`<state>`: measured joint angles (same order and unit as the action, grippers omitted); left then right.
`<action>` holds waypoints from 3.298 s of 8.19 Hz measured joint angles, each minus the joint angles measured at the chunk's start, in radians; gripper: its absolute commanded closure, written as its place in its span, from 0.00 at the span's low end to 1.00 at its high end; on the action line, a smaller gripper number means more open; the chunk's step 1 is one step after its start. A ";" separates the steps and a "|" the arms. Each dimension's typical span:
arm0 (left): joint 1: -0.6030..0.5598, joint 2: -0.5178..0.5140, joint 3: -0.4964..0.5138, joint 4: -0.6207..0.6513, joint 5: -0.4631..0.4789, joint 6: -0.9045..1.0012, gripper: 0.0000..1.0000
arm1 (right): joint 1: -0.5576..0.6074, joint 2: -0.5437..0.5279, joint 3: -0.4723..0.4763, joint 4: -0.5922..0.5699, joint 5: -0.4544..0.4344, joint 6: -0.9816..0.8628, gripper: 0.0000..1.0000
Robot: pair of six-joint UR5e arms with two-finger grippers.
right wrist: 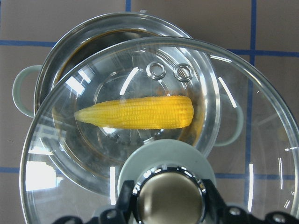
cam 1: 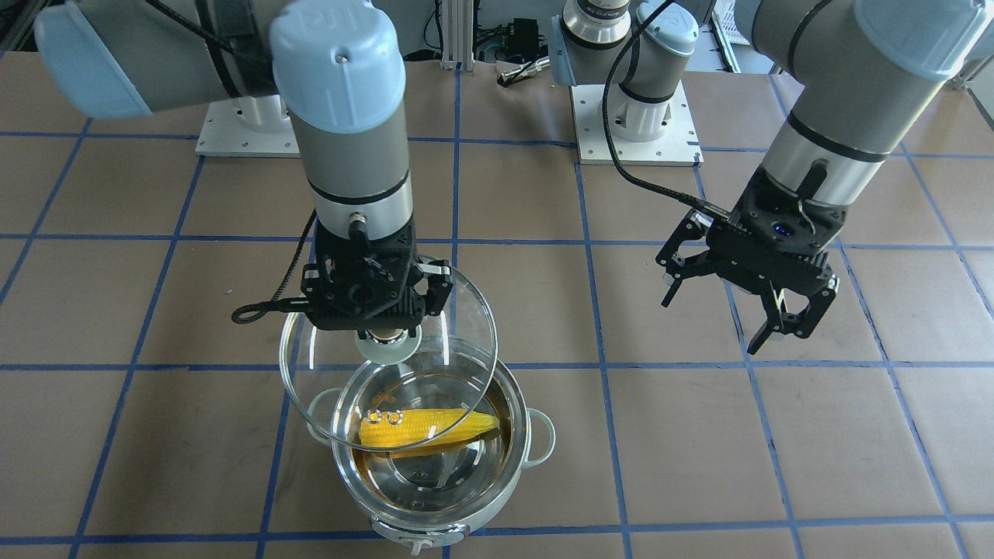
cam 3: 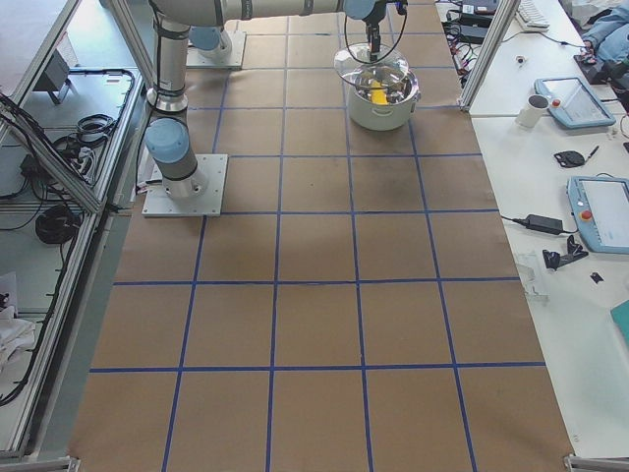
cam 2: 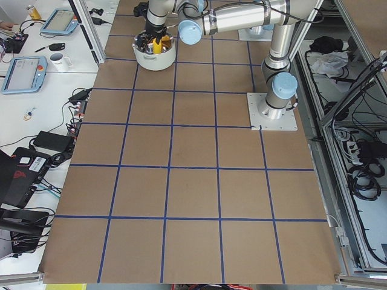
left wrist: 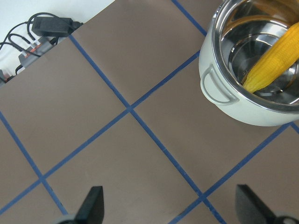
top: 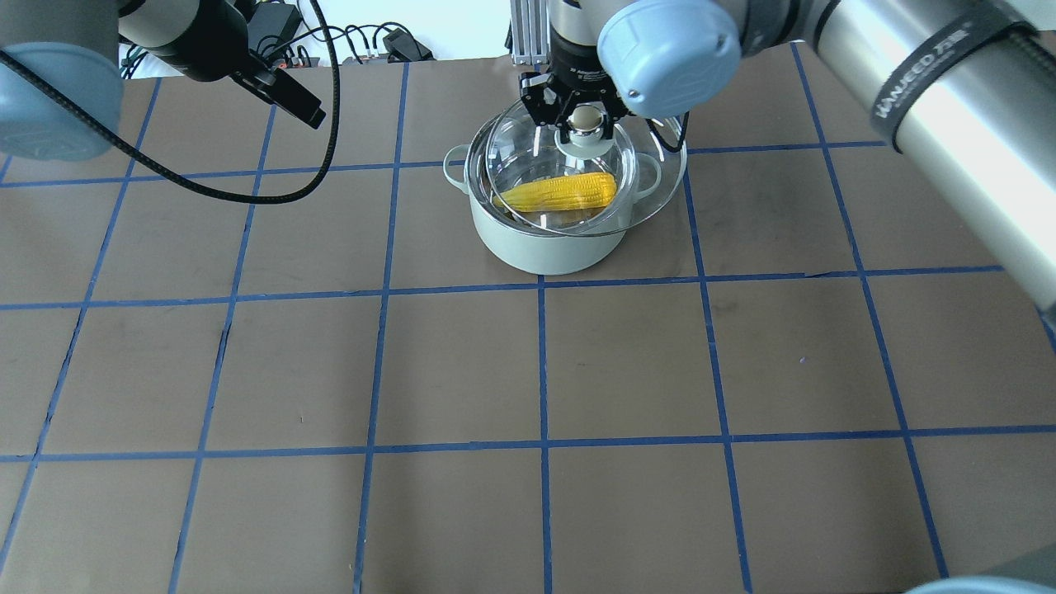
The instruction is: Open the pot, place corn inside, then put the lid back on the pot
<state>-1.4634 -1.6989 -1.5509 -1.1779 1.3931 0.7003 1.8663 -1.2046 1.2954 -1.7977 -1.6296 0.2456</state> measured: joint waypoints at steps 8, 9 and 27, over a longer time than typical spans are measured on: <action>-0.008 0.134 -0.061 -0.240 0.205 -0.713 0.00 | 0.037 0.170 -0.048 -0.211 0.018 0.043 0.68; -0.008 0.132 -0.071 -0.263 0.206 -0.721 0.00 | 0.032 0.172 -0.048 -0.211 0.026 0.048 0.68; -0.055 0.126 -0.078 -0.292 0.133 -0.718 0.00 | 0.015 0.182 -0.026 -0.204 0.030 0.036 0.69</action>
<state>-1.5187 -1.5732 -1.6291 -1.4697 1.5258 -0.0177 1.8811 -1.0227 1.2692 -2.0017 -1.5996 0.2812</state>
